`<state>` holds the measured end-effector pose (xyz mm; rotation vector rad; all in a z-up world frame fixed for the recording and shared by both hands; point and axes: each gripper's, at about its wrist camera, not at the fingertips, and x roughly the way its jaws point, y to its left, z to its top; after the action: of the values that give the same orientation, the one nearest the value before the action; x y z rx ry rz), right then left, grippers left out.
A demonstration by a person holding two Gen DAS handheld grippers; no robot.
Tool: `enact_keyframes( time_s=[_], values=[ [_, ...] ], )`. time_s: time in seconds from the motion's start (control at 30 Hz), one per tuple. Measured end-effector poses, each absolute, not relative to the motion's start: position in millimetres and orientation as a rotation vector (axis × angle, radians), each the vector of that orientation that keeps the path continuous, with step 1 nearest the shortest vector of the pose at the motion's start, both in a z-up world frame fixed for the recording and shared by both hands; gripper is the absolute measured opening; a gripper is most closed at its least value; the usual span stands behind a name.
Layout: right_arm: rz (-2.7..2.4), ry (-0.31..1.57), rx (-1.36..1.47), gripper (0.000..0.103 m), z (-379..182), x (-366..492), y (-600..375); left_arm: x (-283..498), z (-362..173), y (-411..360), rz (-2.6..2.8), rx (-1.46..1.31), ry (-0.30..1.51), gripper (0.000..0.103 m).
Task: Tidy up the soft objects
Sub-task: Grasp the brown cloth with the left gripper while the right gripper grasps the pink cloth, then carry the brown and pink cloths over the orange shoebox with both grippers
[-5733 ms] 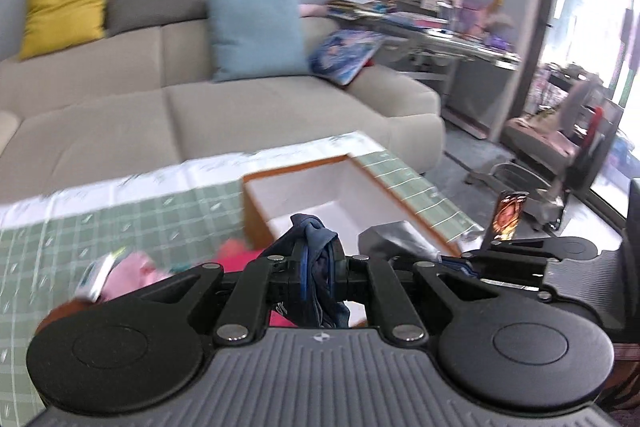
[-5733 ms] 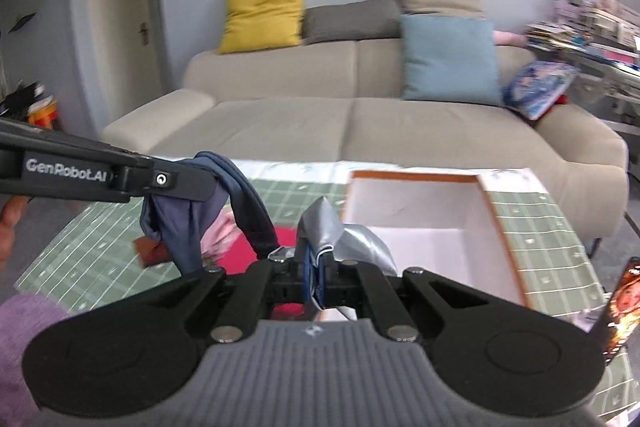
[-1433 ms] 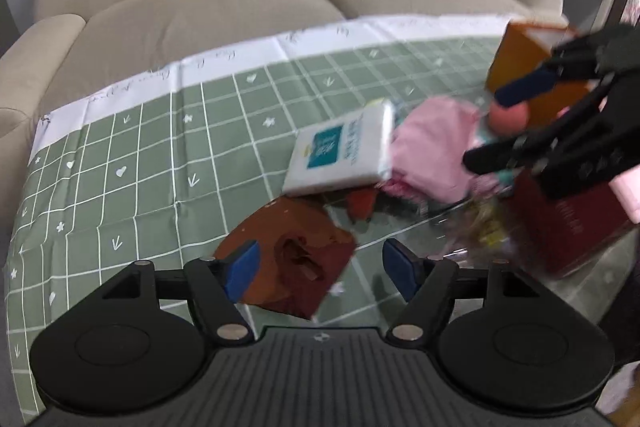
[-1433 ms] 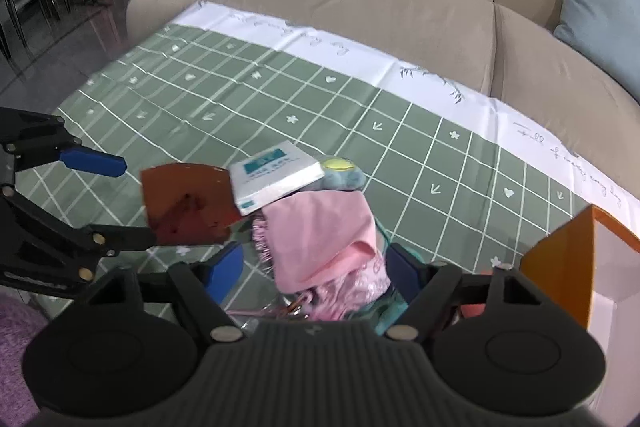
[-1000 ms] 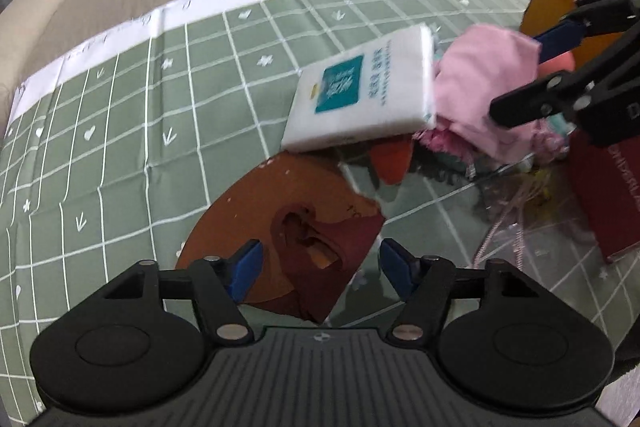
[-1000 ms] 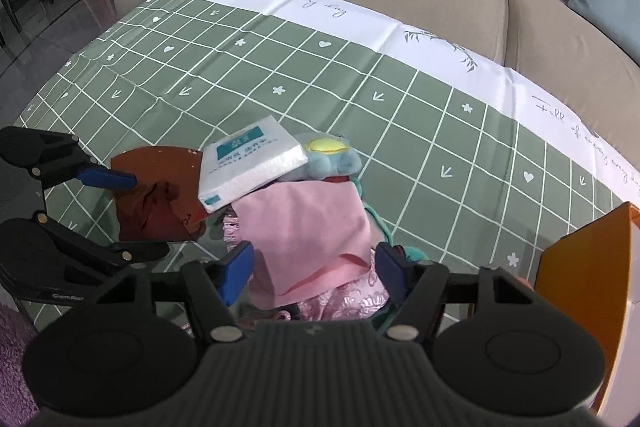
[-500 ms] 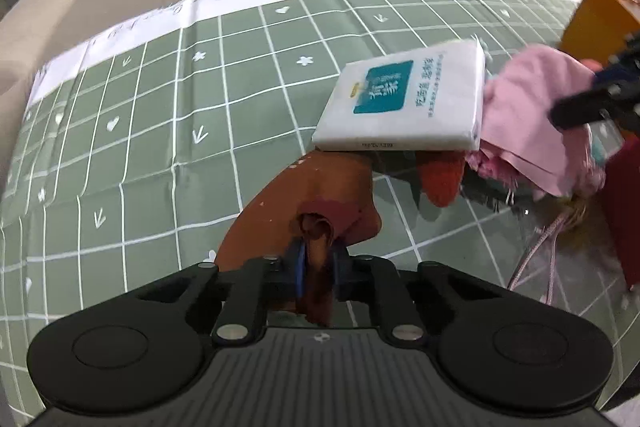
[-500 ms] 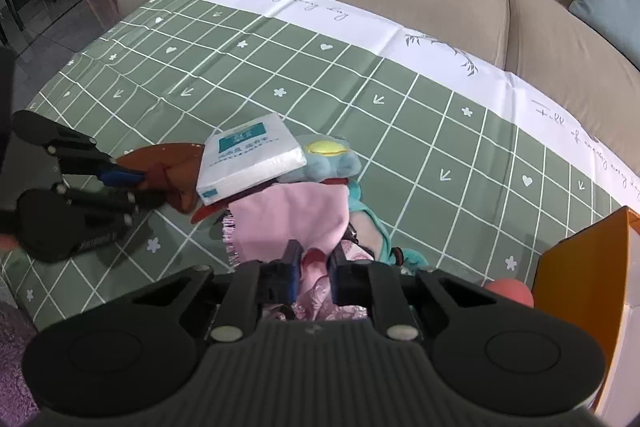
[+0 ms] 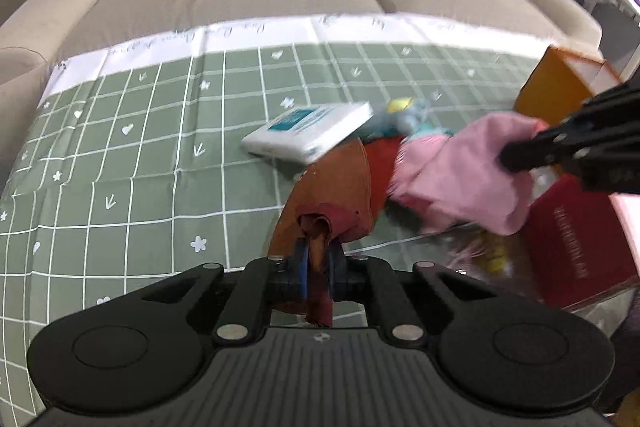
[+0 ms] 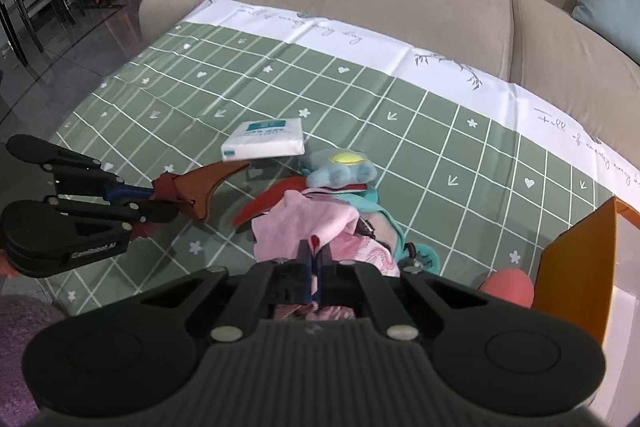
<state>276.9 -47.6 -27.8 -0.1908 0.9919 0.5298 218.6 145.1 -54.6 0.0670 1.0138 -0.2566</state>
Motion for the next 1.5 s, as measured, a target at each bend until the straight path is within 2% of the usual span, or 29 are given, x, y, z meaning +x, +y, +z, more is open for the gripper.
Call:
enact_keyframes(
  time_s=[0.43, 0.77, 1.23, 1.5],
  values=[
    [0.594, 0.898, -0.136, 0.0, 22, 230, -59, 169, 7, 126, -0.268, 0.05, 0.905, 0.01],
    [0.642, 0.791, -0.046, 0.0, 82, 181, -88, 131, 41, 105, -0.3, 0.039, 0.85, 0.01],
    [0.514, 0.663, -0.063, 0.0, 128, 97, -172, 83, 84, 32, -0.419, 0.154, 0.761, 0.01],
    [0.365, 0.636, -0.048, 0.0, 135, 74, -244, 80, 93, -30, -0.528, 0.222, 0.74, 0.01]
  ],
)
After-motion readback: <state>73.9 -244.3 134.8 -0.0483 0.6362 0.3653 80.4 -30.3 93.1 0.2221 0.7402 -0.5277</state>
